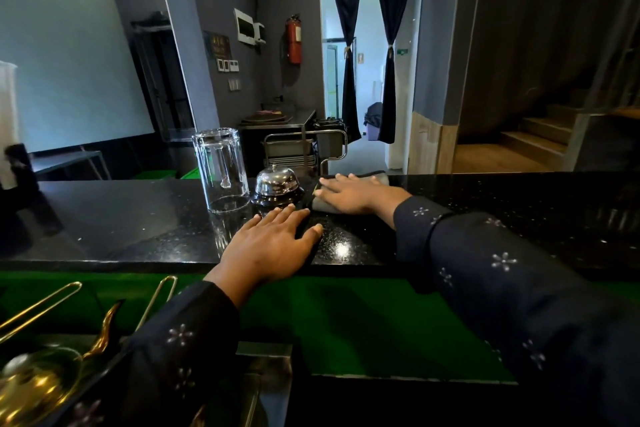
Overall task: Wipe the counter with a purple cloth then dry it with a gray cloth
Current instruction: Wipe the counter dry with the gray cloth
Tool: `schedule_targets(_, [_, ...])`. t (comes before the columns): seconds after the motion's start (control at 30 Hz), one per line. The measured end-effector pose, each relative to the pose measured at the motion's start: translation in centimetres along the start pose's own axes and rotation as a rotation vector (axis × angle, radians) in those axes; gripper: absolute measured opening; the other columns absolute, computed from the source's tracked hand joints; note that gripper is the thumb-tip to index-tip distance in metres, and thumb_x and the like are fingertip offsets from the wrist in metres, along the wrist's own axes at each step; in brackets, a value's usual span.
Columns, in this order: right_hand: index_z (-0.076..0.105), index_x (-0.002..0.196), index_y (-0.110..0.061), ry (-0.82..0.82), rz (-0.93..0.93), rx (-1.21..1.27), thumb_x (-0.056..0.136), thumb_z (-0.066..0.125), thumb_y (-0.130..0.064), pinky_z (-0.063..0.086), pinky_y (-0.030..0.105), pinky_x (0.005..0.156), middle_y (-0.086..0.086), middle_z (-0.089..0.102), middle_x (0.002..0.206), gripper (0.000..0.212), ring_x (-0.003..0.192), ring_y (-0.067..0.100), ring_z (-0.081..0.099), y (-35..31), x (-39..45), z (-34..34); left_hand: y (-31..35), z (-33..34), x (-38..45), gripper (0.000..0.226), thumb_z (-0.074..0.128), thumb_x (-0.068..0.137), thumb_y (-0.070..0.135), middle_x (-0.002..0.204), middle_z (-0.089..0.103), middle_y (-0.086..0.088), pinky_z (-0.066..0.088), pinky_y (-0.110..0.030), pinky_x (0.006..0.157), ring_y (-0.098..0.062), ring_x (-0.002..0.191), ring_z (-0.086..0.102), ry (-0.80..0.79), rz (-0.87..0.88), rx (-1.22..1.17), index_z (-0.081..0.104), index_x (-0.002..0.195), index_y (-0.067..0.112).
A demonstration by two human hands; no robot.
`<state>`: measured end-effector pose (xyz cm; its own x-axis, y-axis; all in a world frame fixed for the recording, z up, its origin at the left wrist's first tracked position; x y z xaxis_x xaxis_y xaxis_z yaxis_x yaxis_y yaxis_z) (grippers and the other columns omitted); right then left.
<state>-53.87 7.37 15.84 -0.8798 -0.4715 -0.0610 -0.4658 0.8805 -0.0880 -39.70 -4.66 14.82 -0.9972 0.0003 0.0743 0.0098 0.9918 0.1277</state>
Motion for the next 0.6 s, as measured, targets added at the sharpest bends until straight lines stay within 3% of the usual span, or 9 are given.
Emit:
schedule_targets(0.1, [0.008, 0.151, -0.04, 0.004, 0.059, 0.022, 0.093, 0.011, -0.068, -0.001, 0.06, 0.112, 0.0, 0.003, 0.162, 0.065, 0.148, 0.029, 0.003, 4.1, -0.5, -0.2, 0.0, 0.0, -0.2, 0.063, 0.014, 0.093, 0.064, 0.16, 0.007, 0.008, 0.002, -0.037, 0.118, -0.011, 0.146, 0.005, -0.009, 0.008, -0.007, 0.012, 0.15, 0.037])
schedule_targets(0.23, [0.01, 0.152, -0.035, 0.019, 0.315, 0.061, 0.094, 0.014, -0.066, 0.003, 0.062, 0.114, 0.007, 0.005, 0.162, 0.066, 0.147, 0.035, 0.004, 12.7, -2.5, -0.9, -0.1, 0.0, -0.1, 0.063, 0.014, 0.093, 0.064, 0.16, 0.007, 0.007, 0.002, -0.037, 0.118, -0.011, 0.146, 0.006, 0.004, 0.002, 0.002, 0.012, 0.15, 0.037])
schedule_targets(0.33, [0.01, 0.152, -0.037, 0.019, 0.419, 0.051, 0.094, 0.014, -0.065, -0.001, 0.065, 0.112, 0.004, 0.003, 0.162, 0.064, 0.147, 0.034, 0.002, 14.5, -4.0, -1.2, 0.1, 0.0, -0.1, 0.063, 0.014, 0.093, 0.063, 0.16, 0.008, 0.007, 0.003, -0.038, 0.117, -0.012, 0.147, 0.006, 0.02, -0.002, 0.0, 0.013, 0.15, 0.037])
schedule_targets(0.4, [0.01, 0.152, -0.038, 0.025, 0.376, 0.047, 0.094, 0.014, -0.064, -0.002, 0.067, 0.111, 0.004, 0.001, 0.162, 0.063, 0.147, 0.034, 0.001, 12.4, -4.5, -1.1, 0.2, 0.0, -0.2, 0.062, 0.014, 0.093, 0.062, 0.16, 0.009, 0.006, 0.004, -0.038, 0.117, -0.013, 0.147, 0.007, 0.025, -0.005, 0.003, 0.013, 0.15, 0.037])
schedule_targets(0.6, [0.006, 0.15, -0.043, 0.019, 0.018, -0.002, 0.094, 0.013, -0.065, -0.002, 0.06, 0.113, -0.002, 0.001, 0.162, 0.061, 0.148, 0.026, 0.003, 1.5, -9.3, 0.8, 0.4, -0.3, -0.3, 0.061, 0.016, 0.094, 0.06, 0.16, 0.011, 0.004, 0.005, -0.04, 0.117, -0.014, 0.146, 0.01, 0.015, -0.02, 0.014, 0.016, 0.15, 0.035])
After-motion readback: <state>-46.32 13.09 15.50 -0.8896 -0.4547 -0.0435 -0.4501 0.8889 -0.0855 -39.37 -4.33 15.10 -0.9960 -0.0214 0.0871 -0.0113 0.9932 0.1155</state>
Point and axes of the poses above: each hand's wrist, its own x-axis towards the middle knuckle, its own z-axis out of the palm, y = z × x, the point moved 4 cm from there along x, towards the middle knuckle
